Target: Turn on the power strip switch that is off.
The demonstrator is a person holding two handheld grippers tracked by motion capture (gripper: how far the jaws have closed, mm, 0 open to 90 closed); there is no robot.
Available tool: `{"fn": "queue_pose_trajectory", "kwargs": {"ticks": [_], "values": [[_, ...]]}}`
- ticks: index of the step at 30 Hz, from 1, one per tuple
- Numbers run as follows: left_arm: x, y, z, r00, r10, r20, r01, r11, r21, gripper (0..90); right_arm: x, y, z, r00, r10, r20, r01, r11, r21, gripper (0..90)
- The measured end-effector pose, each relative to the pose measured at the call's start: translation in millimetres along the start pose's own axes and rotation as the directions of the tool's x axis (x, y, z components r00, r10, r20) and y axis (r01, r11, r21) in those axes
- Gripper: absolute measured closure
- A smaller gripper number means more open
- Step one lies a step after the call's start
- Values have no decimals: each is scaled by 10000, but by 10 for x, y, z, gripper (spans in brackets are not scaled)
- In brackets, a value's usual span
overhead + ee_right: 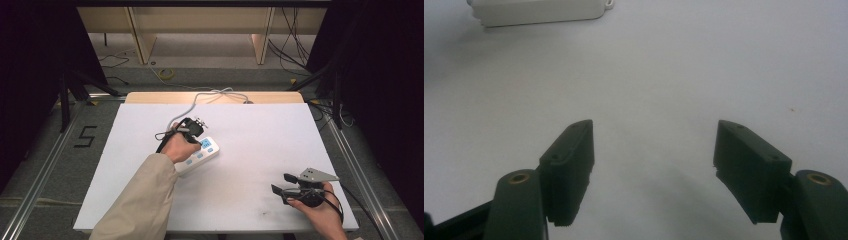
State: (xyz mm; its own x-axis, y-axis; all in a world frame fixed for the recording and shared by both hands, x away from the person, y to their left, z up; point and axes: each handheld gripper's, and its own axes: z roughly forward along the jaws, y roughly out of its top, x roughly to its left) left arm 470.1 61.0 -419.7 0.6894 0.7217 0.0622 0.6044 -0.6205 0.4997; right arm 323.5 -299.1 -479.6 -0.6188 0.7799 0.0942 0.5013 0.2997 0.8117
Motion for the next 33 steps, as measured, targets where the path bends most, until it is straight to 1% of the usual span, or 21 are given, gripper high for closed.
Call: {"fn": "queue_pose_trajectory", "kwargs": {"ticks": [4, 5, 8, 19, 23, 25, 26, 27, 30, 32, 33], "values": [[-10, 21, 14, 10000, 59, 16, -59, 10000, 48, 898, -1, 0, -1, 10000, 22, 8, -22, 10000, -4, 335], [-17, 25, 20, 10000, 15, 14, -15, 10000, 3, 898, -1, 0, -1, 10000, 22, 8, -22, 10000, -4, 335], [-22, 38, 26, 9999, 135, 31, -136, 9999, 88, 898, 1, 0, -1, 10000, 25, 7, -25, 10000, 0, 335], [-55, 103, 56, 9999, 145, 54, -145, 9998, 104, 898, 2, 1, 3, 10000, -24, -19, 24, 10000, 9, 335], [-87, 145, 65, 9995, 279, 117, -281, 9995, 143, 898, 1, -1, -1, 10000, 6, 4, -6, 10000, 15, 335], [-95, 151, 71, 9996, 262, 115, -263, 9996, 122, 898, -2, 0, -1, 10000, -12, 10, 12, 10000, 15, 335], [-94, 158, 73, 9993, 351, 123, -353, 9992, 176, 898, -1, 0, -1, 10000, 2, 11, -2, 10000, 4, 335], [-102, 162, 82, 9995, 290, 128, -292, 9995, 131, 898, 0, 0, -1, 10000, 12, 15, -12, 10000, 5, 335], [-108, 176, 93, 9994, 324, 150, -327, 9993, 194, 898, 0, 1, 1, 10000, -38, -1, 38, 10000, 8, 335], [-115, 180, 100, 9995, 289, 134, -291, 9995, 155, 898, 1, 1, 0, 10000, -55, -2, 55, 10000, 8, 335], [-110, 184, 98, 9992, 374, 141, -377, 9991, 198, 898, 1, 0, -1, 10000, -56, 1, 56, 10000, 9, 335]]}}
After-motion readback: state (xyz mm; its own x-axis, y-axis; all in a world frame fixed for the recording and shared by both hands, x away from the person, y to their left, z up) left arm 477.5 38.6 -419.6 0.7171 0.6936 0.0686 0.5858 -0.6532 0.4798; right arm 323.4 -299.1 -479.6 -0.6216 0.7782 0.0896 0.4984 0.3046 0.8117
